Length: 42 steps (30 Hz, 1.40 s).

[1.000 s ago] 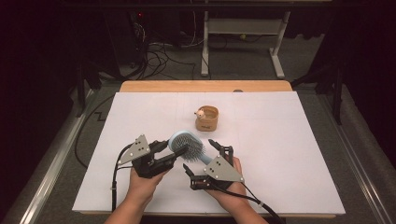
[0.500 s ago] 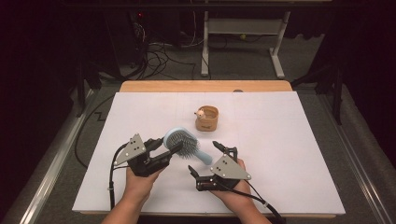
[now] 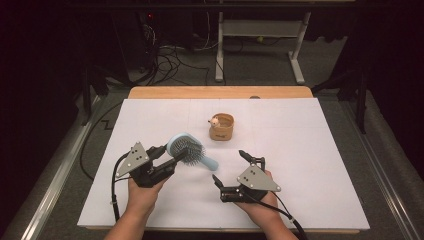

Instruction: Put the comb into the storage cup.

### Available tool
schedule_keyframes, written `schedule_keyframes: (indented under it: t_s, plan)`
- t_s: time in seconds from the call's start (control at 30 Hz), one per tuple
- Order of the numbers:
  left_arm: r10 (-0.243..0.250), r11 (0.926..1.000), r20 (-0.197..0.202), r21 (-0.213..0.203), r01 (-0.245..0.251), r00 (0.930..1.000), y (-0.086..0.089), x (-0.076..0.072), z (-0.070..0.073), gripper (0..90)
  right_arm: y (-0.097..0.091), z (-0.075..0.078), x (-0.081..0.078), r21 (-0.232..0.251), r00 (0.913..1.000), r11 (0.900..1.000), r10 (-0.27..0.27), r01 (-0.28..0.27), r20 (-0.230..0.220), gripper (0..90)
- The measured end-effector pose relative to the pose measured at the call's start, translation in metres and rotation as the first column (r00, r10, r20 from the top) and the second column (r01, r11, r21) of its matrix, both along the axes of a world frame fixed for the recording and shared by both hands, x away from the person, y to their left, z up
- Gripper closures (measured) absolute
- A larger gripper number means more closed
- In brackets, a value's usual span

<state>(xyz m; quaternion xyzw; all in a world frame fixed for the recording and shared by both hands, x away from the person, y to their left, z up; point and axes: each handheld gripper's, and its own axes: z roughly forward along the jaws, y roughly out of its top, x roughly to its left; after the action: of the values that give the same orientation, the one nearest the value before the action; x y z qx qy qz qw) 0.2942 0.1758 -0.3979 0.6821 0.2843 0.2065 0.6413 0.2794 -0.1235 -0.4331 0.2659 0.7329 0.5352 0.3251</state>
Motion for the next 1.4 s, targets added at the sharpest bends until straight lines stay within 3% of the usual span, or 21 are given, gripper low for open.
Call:
schedule_keyframes:
  t_s: [0.33, 1.4]
  plan:
    - [0.020, 0.9998, 0.005, 0.004, -0.020, 0.9998, 0.005, 0.000, 0.002, 59.2, -0.028, -0.006, 0.010, 0.035, 0.9972, 0.9980, -0.050, 0.052, -0.055, 0.0]
    - [0.098, 0.9943, 0.037, 0.038, -0.099, 0.9945, 0.023, -0.001, 0.008, 59.1, -0.100, -0.014, 0.012, 0.074, 0.9745, 0.9755, -0.199, 0.207, -0.104, 0.0]
